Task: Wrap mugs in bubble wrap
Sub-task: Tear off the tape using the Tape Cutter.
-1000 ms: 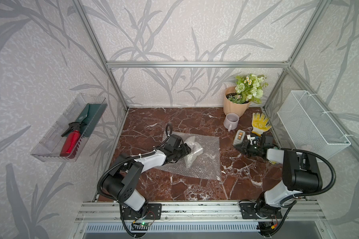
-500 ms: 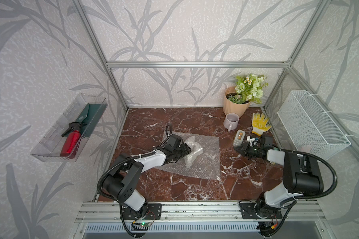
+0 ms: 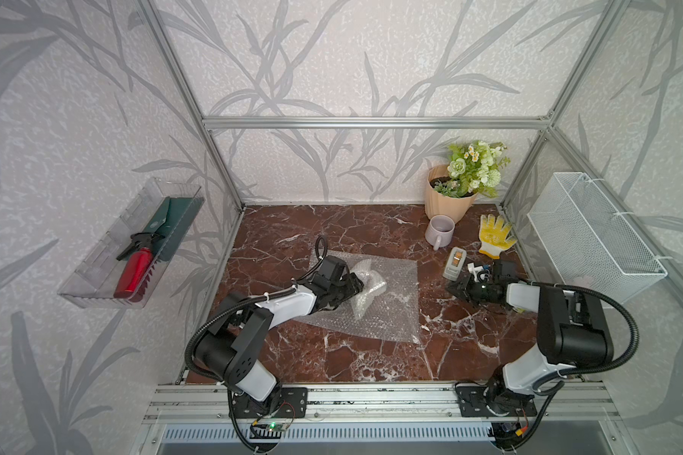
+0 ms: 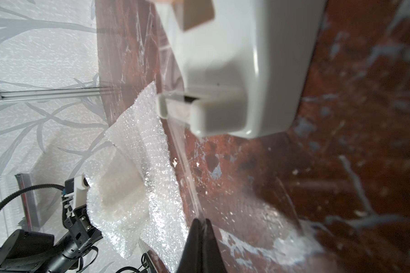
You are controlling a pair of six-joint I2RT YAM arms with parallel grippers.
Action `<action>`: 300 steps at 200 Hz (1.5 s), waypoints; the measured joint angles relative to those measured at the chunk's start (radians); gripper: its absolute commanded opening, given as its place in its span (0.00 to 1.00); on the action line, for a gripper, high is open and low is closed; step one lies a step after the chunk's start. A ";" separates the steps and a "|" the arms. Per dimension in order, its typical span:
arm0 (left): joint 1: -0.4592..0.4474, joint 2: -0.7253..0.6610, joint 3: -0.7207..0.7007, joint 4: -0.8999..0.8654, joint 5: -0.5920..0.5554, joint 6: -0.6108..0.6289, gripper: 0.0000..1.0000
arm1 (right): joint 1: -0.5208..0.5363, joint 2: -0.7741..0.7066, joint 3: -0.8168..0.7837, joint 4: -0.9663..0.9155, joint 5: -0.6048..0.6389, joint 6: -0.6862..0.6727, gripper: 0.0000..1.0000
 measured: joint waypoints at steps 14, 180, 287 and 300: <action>0.000 0.001 0.001 -0.001 0.000 0.000 0.70 | 0.005 0.008 0.011 -0.018 0.026 -0.019 0.00; 0.000 0.003 0.003 -0.003 0.000 0.000 0.70 | 0.025 0.023 0.045 -0.142 0.174 -0.042 0.00; 0.000 0.003 0.002 -0.003 0.002 0.010 0.70 | 0.139 -0.271 0.055 -0.278 0.217 -0.040 0.00; 0.000 0.003 0.002 -0.003 0.002 0.016 0.70 | 0.184 -0.319 0.105 -0.297 0.222 -0.065 0.00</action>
